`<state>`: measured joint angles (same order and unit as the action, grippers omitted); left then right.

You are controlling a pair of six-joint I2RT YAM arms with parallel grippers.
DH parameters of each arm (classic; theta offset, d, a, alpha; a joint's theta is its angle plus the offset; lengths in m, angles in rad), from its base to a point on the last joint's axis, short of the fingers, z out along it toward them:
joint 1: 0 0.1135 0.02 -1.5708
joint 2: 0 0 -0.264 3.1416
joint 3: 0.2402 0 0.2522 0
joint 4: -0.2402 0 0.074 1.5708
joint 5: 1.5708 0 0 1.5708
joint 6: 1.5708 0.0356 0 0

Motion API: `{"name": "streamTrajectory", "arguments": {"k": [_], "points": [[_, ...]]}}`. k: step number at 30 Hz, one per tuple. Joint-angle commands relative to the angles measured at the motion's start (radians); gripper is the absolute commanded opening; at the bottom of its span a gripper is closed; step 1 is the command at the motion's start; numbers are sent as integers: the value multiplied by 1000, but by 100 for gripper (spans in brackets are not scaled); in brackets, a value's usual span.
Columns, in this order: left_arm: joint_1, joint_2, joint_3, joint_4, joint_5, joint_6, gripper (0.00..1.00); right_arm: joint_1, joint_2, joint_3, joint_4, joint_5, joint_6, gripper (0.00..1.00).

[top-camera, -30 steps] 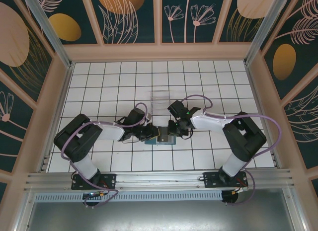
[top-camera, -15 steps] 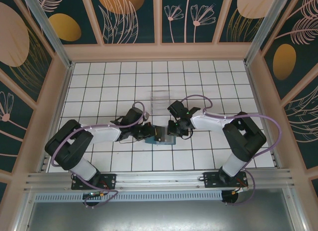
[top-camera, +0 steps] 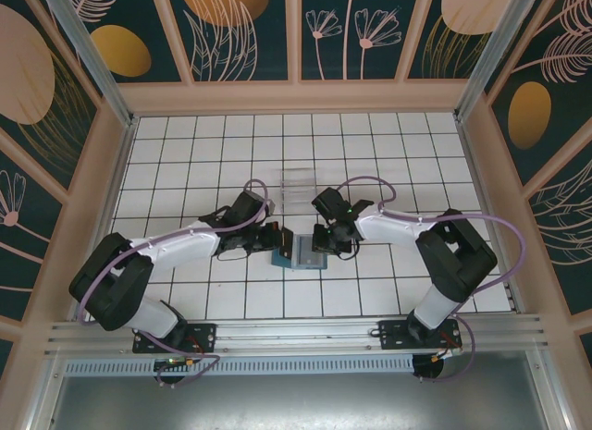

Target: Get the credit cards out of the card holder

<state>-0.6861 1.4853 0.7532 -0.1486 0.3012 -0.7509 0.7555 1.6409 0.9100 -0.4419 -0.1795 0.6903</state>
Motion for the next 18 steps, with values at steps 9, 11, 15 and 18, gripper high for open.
{"name": "streamTrajectory", "arguments": {"k": [9, 11, 15, 18], "points": [[7, -46, 212, -267, -159, 349, 1, 5, -86, 57, -83, 74, 10, 22], [7, -46, 254, -287, -192, 431, 0, 5, -95, 63, -90, 83, 7, 22], [7, -31, 309, -300, -204, 599, 0, -6, -119, 70, -105, 109, 0, 23], [8, 7, 374, -341, -248, 692, 0, -17, -136, 66, -116, 138, -7, 22]]}}
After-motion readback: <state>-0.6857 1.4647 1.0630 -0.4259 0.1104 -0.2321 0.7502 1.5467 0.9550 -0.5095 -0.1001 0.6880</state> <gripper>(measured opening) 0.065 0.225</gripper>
